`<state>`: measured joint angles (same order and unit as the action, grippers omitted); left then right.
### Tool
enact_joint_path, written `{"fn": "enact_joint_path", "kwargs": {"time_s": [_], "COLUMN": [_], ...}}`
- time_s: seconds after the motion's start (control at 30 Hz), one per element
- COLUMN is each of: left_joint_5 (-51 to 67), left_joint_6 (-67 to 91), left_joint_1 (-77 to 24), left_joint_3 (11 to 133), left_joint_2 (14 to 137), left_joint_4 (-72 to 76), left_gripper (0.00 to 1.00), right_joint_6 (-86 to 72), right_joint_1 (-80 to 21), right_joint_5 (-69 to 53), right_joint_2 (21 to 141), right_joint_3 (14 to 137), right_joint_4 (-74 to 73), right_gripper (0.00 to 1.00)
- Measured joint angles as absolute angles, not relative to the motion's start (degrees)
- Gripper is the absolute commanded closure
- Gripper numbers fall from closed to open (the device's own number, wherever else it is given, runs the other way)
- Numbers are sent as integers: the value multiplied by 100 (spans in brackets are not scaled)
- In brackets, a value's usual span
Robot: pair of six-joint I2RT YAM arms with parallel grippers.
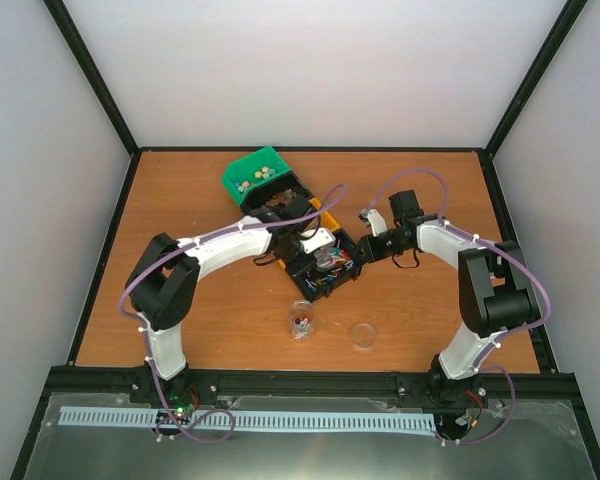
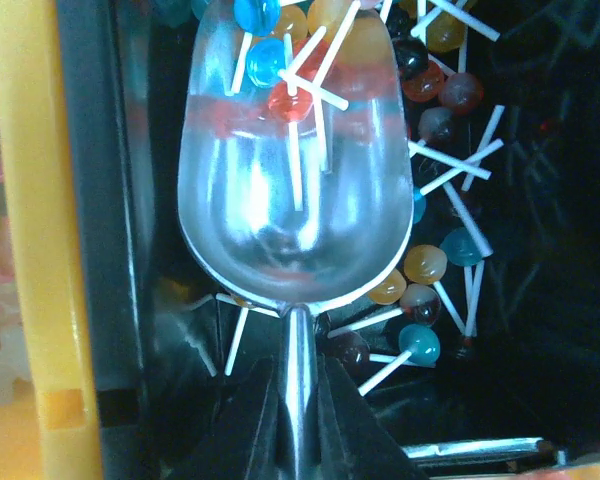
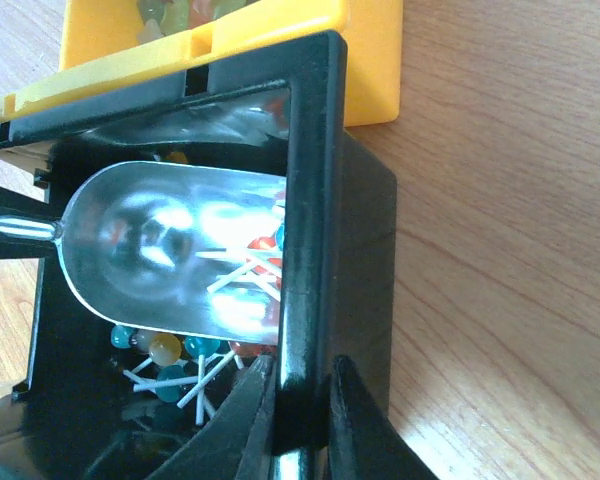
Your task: Pack the candies
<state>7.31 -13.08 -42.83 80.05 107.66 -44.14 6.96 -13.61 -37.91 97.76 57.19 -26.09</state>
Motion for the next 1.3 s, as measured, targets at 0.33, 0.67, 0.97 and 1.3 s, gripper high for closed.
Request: {"fn": "enact_joint_path", "kwargs": {"time_s": [0.33,0.67,0.97,1.3], "left_joint_5": [1525,2453,2775,2993], "left_joint_6": [-1612,-1431,-1389,-1400], "left_joint_1": [-4047,-3529,-3422,-3238], "left_joint_3": [6263,5129,4595,3938], "left_joint_2": [10132,9633,9365,8768], "left_joint_4": [-2309,-762,-119,172], "left_gripper": [99,99,99,99], "right_joint_6": [735,755,908,1096], "right_joint_1": [-1372,-1413,-1413,-1413], "right_joint_5": [-3734,-3677,-3671,-3664], "right_joint_2": [9776,9778,9863,9887], "right_joint_3": [5745,5774,5911,5961], "right_joint_4": [-2641,-2659,-2818,-2904], "right_gripper": [97,97,97,97]}}
